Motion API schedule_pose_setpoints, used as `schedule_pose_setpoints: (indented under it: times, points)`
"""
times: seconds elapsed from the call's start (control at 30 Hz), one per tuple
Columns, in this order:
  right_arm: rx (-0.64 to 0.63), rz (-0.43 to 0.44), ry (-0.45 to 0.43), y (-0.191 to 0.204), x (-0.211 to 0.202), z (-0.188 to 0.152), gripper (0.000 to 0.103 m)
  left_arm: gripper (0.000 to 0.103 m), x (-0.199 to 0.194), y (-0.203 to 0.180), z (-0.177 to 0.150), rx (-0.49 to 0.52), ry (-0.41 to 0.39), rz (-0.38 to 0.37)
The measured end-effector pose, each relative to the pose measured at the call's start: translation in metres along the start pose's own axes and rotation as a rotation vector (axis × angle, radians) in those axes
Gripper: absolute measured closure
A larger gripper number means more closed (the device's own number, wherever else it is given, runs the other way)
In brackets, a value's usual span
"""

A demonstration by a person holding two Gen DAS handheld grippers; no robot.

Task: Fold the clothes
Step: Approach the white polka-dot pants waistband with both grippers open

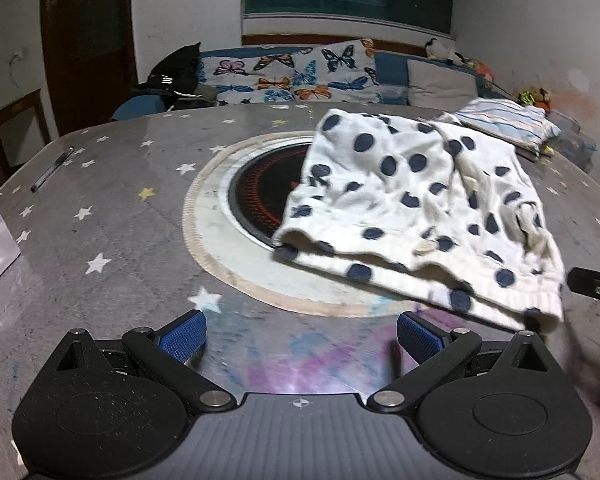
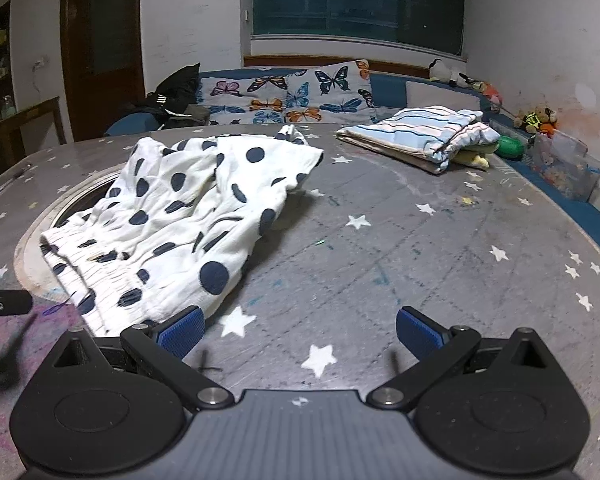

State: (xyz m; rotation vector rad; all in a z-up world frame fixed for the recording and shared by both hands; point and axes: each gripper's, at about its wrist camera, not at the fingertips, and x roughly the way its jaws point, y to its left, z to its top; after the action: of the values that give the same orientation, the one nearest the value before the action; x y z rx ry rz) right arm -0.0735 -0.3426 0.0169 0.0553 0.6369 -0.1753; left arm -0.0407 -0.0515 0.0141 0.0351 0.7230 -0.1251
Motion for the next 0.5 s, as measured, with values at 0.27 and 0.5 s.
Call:
schedule_pose_setpoints:
  times: [0.27, 0.5]
  points:
    - [-0.017, 0.049, 0.009, 0.010, -0.011, -0.004, 0.000, 0.000, -0.006, -0.018, -0.004, 0.042, 0.009, -0.023]
    - [-0.095, 0.163, 0.007, -0.015, -0.021, -0.012, 0.000, 0.000, -0.012, -0.027, -0.006, 0.062, 0.005, -0.033]
